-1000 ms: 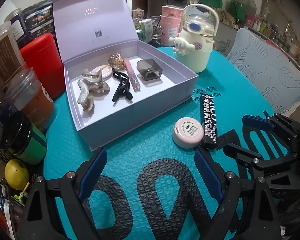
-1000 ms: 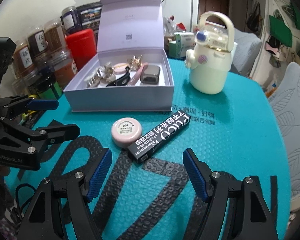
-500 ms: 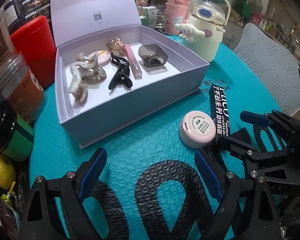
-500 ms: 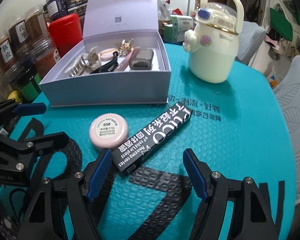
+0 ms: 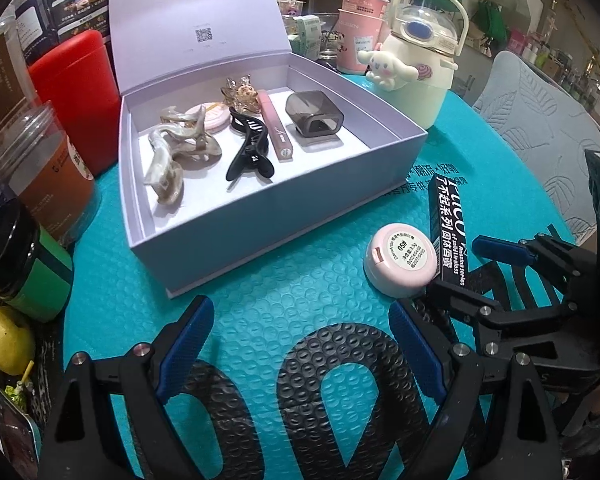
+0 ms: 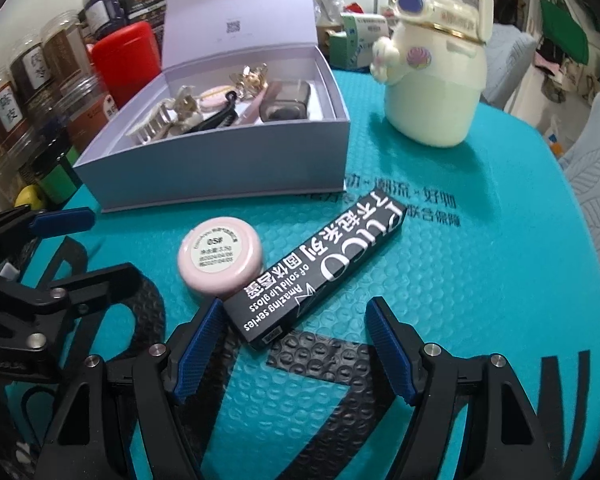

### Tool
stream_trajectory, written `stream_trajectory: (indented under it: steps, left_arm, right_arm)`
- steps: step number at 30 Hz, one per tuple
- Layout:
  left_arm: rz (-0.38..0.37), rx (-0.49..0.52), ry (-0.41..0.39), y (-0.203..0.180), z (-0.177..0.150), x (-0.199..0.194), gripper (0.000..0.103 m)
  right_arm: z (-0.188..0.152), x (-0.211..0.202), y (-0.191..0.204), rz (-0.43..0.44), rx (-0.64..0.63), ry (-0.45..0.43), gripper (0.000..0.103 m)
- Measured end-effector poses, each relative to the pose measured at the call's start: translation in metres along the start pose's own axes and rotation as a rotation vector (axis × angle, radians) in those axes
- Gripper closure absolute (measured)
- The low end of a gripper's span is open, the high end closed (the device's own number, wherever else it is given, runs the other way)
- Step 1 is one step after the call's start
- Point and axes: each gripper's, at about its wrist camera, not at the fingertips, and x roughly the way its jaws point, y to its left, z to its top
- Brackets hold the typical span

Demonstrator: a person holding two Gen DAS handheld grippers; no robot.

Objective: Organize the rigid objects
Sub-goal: 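Move left tool to the pink compact while right tool approaches the black FUCO box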

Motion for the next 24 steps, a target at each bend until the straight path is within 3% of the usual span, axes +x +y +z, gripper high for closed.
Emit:
stream_trajectory:
  steps: [8,18,24]
  left_arm:
    - [0.004,0.024,-0.013,-0.009,0.001,-0.002,0.013]
    - [-0.039,0.054,0.0,-0.032,0.006,0.013,0.013]
    - [-0.073,0.063,0.023,-0.039,0.012,0.027,0.013]
  right_arm:
    - [-0.004,-0.006,-0.021,-0.04,0.064,-0.014,0.033]
    - [-0.019,-0.02,-0.049,-0.08,0.119,-0.018,0.033]
    - [-0.016,-0.031,-0.047,-0.067,0.098,-0.061,0.033]
